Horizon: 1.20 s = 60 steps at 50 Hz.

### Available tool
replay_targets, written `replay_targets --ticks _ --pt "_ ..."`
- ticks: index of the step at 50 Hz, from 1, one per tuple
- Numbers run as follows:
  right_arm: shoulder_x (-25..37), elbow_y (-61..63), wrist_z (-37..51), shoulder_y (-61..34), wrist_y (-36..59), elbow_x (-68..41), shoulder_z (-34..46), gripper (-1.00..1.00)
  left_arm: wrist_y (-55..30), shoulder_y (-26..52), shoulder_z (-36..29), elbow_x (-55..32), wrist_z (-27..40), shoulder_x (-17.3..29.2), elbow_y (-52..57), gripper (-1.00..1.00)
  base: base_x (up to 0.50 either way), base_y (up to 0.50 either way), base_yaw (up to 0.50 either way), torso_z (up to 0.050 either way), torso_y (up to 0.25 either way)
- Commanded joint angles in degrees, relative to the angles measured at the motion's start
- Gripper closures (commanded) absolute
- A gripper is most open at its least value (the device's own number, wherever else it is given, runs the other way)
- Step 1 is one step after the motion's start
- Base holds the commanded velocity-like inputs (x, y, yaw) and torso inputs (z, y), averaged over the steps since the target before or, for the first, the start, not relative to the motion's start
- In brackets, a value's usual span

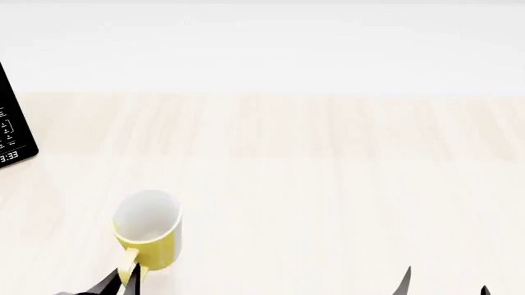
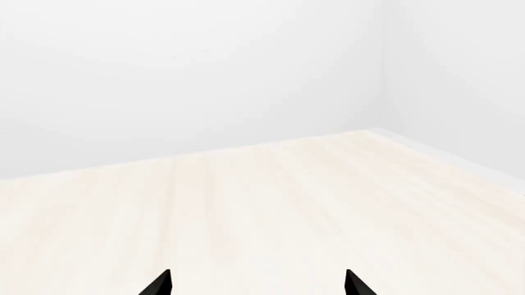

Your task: Put the yellow and white mug to the front of the white mug.

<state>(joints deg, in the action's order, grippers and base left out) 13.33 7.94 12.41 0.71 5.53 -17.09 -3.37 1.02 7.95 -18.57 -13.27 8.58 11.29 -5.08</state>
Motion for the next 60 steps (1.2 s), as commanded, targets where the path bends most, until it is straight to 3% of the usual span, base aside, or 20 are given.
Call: replay_targets --ticks 1,2,4,5,6,7,9,12,20,26,35,46,60 --pt "0.48 0.39 0.37 0.15 0.11 -0.39 -0.17 -1.00 -0.14 13.39 -2.55 -3.13 -16.64 7.73 -5.67 1.00 0.00 0.00 0.00 0.000 0.000" --pt "0.55 0.50 0.36 0.21 0.15 -0.48 -0.19 -1.00 -2.94 15.23 -2.90 -3.91 -18.02 8.35 -6.63 1.00 0.00 0.00 0.00 0.000 0.000" --pt "0.67 0.65 0.50 0.22 0.19 -0.55 -0.32 -1.00 -2.76 22.95 -5.00 -3.95 -26.98 10.36 -14.01 1.00 0.00 0.00 0.00 0.000 0.000" --pt "0.70 0.65 0.61 0.19 0.21 -0.46 -0.30 -1.00 1.39 26.89 -6.60 -0.14 -28.22 10.47 -20.40 1.00 0.00 0.00 0.00 0.000 0.000" --pt "0.69 0.58 0.62 0.20 0.14 -0.50 -0.31 -1.00 1.63 28.53 -6.79 -1.81 -32.01 10.51 -22.53 1.00 0.00 0.00 0.00 0.000 0.000" --pt "0.65 0.03 0.56 0.17 -0.24 -0.34 -0.24 -1.00 2.29 34.14 -7.29 -3.59 -39.73 10.64 -29.25 1.00 0.00 0.00 0.00 0.000 0.000" --pt "0.59 -0.88 0.40 -0.02 -0.67 -0.27 -0.14 -1.00 -2.04 37.57 -6.61 -8.39 -46.78 11.28 -30.67 1.00 0.00 0.00 0.00 0.000 0.000" --pt "0.47 -2.78 0.40 -0.65 -1.18 0.20 0.13 -1.00 -15.78 43.63 -4.98 -19.98 -61.10 14.17 -28.67 1.00 0.00 0.00 0.00 0.000 0.003" --pt "0.72 -3.97 0.81 -0.55 -1.87 0.75 0.09 -1.00 -14.65 52.42 -5.80 -19.46 -69.50 11.35 -45.05 1.00 0.00 0.00 0.00 0.000 0.000" --pt "0.60 -4.70 1.16 -1.16 -1.84 1.33 0.72 -1.00 -9.48 56.57 -6.70 -17.75 -74.04 8.58 -54.81 1.00 0.00 0.00 0.00 0.000 0.000" --pt "0.96 -4.00 1.12 -0.47 -2.04 0.74 0.52 -1.00 -12.31 48.57 -10.06 -18.52 -75.61 8.16 -38.52 1.00 0.00 0.00 0.00 0.000 0.000" --pt "1.29 -3.30 1.26 -0.13 -2.08 0.12 0.34 -1.00 -8.19 48.95 -9.93 -18.58 -76.62 4.19 -42.85 1.00 0.00 0.00 0.00 0.000 0.000" --pt "1.60 -2.70 1.67 0.06 -1.87 -0.15 0.49 -1.00 -5.52 46.45 -10.69 -17.76 -76.11 3.19 -43.36 1.00 0.00 0.00 0.00 0.000 0.001"
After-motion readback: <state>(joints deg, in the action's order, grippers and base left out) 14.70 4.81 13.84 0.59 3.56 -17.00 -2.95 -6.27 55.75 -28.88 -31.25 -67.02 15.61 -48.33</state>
